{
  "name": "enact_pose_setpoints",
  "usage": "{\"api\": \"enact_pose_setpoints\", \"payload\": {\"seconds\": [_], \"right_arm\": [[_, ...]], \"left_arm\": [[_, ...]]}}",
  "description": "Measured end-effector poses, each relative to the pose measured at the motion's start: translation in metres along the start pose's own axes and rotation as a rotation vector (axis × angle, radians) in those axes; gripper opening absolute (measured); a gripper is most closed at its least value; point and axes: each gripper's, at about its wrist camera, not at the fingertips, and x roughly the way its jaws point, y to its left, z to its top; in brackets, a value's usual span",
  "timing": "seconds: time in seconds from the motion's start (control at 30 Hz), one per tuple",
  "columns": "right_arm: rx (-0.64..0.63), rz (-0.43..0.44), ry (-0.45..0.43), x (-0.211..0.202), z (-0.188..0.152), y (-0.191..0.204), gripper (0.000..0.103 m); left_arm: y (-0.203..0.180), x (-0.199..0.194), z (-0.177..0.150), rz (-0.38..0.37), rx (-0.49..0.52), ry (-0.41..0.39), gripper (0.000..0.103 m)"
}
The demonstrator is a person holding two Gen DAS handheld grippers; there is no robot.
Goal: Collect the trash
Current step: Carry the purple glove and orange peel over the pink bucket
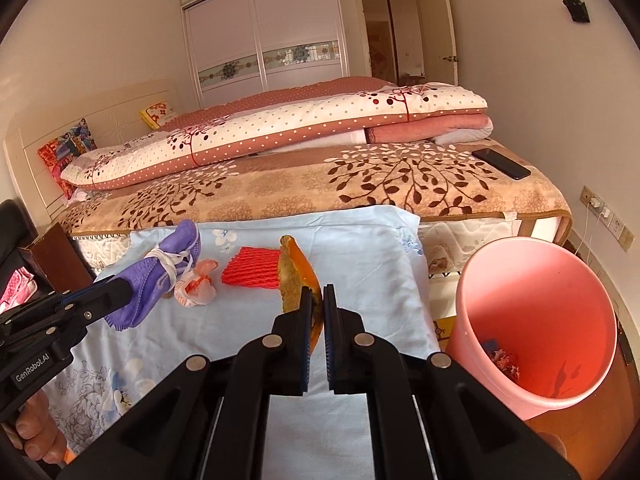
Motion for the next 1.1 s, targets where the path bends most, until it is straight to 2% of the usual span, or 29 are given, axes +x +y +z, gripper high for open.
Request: {"api": "enact_pose_setpoints", "payload": {"seconds": [0.33,0.83,1.1], "right_arm": [[0.1,-0.063,-0.059,-0.019,0.004,-0.042,0.005],[0.203,-0.152,-0.097,-0.034,-0.004,-0.1,0.005],[0.266,-0.206,-0.097,-0.037,-0.015,-0.139,0.005]], "left_arm": [[-0.04,0.009,0.014,-0.037,0.041,-0.046,0.014],[-0.106,0.036,0.015,-0.099,0.117,-0.055,0.014],[-0.144,0.055,0.019,-0.159,0.152,-0.04,0.014]]}}
